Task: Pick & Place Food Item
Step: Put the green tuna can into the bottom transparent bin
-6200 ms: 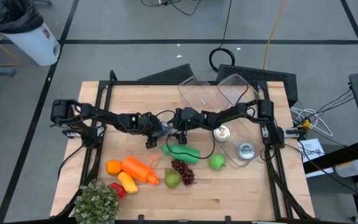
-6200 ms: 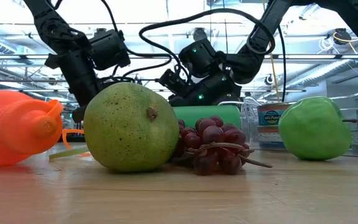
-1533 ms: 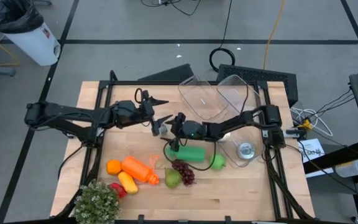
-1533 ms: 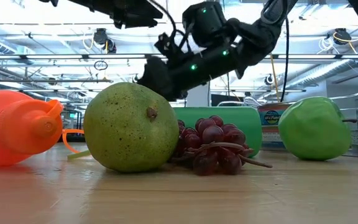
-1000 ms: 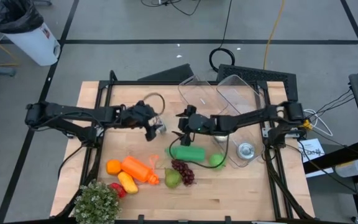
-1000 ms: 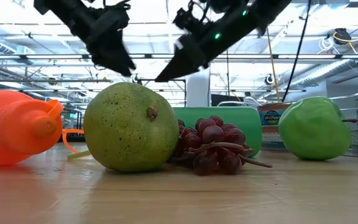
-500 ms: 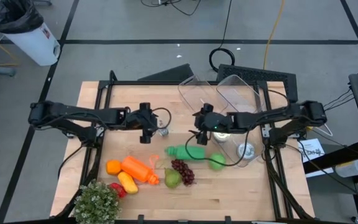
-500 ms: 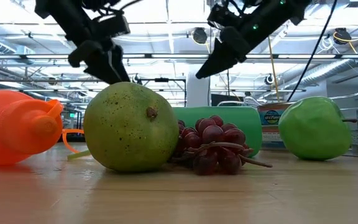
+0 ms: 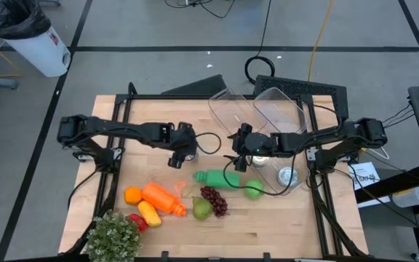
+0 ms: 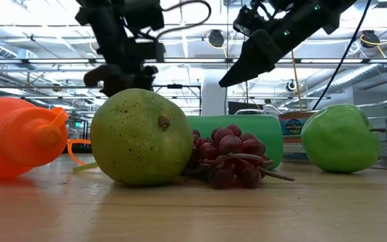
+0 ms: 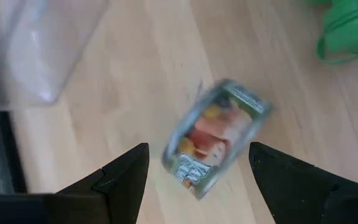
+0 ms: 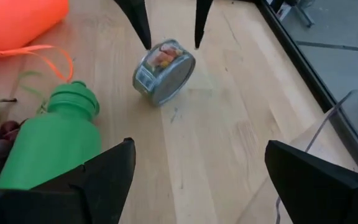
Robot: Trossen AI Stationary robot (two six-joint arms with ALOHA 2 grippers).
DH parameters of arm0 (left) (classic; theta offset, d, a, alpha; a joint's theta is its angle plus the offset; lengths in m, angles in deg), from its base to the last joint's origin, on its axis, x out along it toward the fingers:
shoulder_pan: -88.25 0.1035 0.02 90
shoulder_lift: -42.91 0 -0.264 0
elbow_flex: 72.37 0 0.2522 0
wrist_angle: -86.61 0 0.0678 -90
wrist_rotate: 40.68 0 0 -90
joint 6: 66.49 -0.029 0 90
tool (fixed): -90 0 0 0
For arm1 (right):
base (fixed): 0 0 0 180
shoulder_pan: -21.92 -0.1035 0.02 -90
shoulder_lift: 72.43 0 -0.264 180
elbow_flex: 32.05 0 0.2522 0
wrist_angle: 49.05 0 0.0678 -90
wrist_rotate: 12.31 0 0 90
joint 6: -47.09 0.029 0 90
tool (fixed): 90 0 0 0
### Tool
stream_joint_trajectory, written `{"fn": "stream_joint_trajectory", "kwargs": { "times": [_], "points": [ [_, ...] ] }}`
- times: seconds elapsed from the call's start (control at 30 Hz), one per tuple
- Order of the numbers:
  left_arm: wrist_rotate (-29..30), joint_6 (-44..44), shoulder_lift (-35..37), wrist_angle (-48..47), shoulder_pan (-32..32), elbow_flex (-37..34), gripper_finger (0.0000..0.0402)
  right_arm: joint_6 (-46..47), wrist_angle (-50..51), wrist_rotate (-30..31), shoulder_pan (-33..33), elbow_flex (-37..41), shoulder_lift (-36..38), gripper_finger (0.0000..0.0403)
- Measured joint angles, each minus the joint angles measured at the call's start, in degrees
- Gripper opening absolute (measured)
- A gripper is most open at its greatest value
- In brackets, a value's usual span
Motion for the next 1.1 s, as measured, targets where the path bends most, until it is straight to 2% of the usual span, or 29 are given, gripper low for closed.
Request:
{"fn": "stream_joint_trajectory", "kwargs": {
  "times": [0.23, 0.37, 0.47, 0.6, 0.7, 0.77, 0.83, 0.97, 1.1],
  "points": [
    [-1.43, -2.57, -6.13, -0.92, 1.26, 2.65, 0.0282, -0.07, 0.73, -0.01, 0.0, 0.0, -0.02, 0.0338],
    [-0.93, -0.93, -7.44, -2.17, 1.56, 3.02, 0.0276, 0.07, 1.06, -0.02, 0.0, 0.0, -0.02, 0.0338],
    [-0.91, 1.82, -7.2, -3.23, 1.52, 3.02, 0.0232, 0.08, 1.15, -0.02, 0.0, 0.0, -0.02, 0.0338],
    [-0.94, 6.06, -5.79, -3.82, 1.2, 3.02, 0.0132, 0.09, 1.31, -0.02, 0.0, 0.0, -0.02, 0.0338],
    [-2.06, 11.3, -4.09, -3.02, 1.36, 3.01, 0.013, 0.21, 1.42, 0.0, -0.04, 0.0, -0.02, 0.0338],
    [-6.8, 14.64, -1.78, -0.59, 1.97, 1.97, 0.013, 0.91, 2.04, 0.02, -0.23, 0.0, -0.02, 0.0338],
    [-10.6, 16.5, 0.97, 7.61, 2.2, -1.08, 0.013, 1.69, 2.65, 0.05, -0.55, 0.0, -0.02, 0.0338],
    [-13.84, 16.55, 6.09, 32.62, 2.56, -11.95, 0.013, 2.95, 5.22, 0.04, -1.49, 0.0, 0.06, 0.0338],
    [-13.65, 19.95, 7.94, 57.49, 4.31, -21.96, 0.013, 3.08, 3.31, 0.09, -2.14, 0.0, 0.04, 0.0338]
  ]
}}
